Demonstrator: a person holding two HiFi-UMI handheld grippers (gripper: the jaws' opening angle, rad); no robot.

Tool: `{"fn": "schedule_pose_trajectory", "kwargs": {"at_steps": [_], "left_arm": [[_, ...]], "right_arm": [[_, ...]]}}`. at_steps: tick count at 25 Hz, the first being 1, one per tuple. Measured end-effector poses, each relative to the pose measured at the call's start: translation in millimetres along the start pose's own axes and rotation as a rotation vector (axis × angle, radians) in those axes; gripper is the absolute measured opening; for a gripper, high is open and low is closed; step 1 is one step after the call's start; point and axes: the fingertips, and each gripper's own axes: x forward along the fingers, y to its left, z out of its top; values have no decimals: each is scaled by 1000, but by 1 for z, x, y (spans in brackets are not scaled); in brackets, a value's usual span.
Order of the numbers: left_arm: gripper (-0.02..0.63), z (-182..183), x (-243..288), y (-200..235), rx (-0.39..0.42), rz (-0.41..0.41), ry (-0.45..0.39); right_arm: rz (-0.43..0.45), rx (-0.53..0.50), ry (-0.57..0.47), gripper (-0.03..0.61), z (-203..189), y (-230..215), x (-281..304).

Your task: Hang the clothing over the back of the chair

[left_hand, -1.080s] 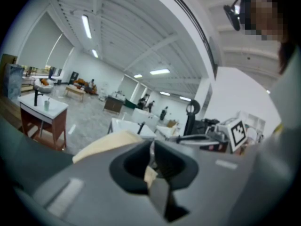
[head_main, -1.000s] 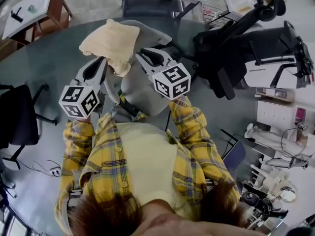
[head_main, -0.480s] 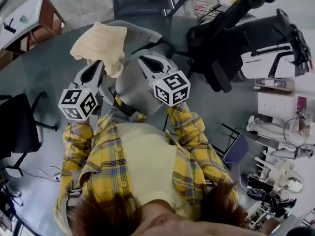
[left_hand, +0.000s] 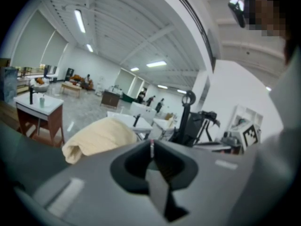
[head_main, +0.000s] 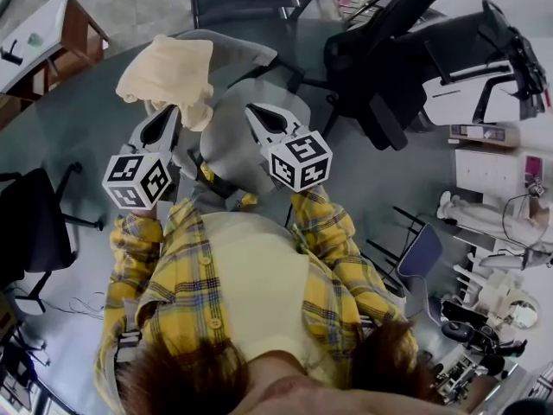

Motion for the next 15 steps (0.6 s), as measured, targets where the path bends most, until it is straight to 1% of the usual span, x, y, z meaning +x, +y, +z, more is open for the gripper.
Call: {"fn": "schedule_pose_trajectory", "kwargs": {"at_steps": [5,15], "left_arm": [[23,-8,0,-7,10,-7,14],[23,-8,-5,-11,26,-1,22]], "right_arm": [[-27,44,-20,14,-7,-3,-9],[-55,114,-40,14,-12,-5,-20]]}}
